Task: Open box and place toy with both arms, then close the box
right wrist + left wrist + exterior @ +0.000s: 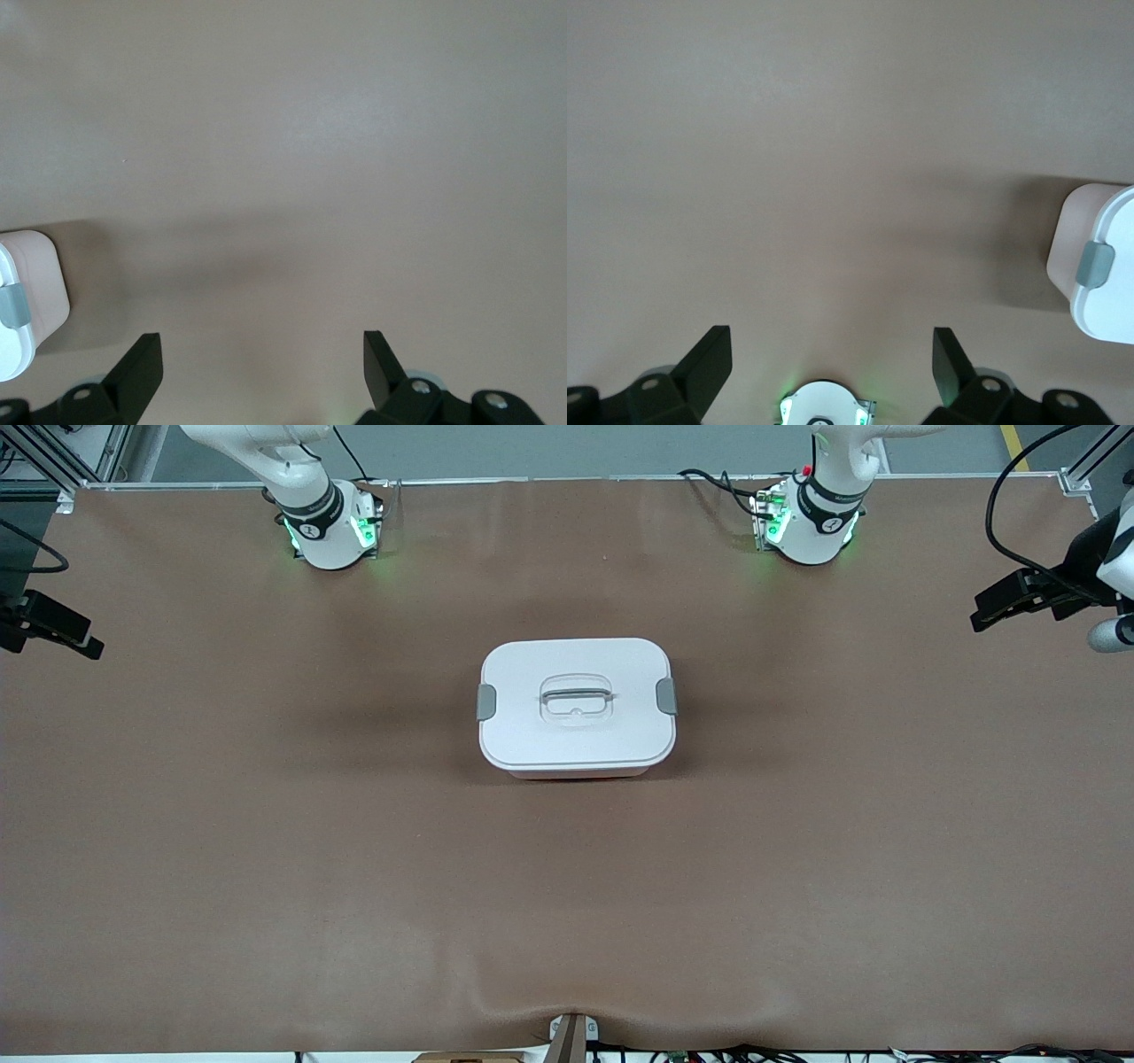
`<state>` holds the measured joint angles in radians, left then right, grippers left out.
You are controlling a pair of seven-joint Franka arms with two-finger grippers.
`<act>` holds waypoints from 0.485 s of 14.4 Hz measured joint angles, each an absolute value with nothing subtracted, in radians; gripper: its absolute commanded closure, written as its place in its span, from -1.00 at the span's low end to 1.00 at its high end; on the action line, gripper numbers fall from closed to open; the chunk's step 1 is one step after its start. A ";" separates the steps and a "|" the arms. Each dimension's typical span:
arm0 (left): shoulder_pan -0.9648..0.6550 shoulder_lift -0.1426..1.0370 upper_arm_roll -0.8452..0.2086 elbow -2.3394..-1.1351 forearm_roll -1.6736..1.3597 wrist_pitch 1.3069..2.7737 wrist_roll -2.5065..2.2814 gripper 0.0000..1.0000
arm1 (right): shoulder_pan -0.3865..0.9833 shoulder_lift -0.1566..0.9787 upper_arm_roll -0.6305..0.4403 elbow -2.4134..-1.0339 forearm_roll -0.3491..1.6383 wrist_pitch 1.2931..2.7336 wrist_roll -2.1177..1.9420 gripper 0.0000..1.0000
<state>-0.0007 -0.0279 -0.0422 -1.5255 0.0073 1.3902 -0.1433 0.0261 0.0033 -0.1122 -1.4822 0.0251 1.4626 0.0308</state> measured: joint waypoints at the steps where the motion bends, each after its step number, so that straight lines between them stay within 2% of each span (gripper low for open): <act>1: -0.001 -0.028 -0.040 -1.526 0.007 1.392 -0.119 -1.00 | 0.026 0.003 -0.112 -1.482 0.025 1.463 0.031 -1.00; 7: -0.007 -0.020 -0.040 -1.534 0.007 1.431 -0.054 -1.00 | 0.026 0.004 -0.112 -1.482 0.025 1.463 0.031 -1.00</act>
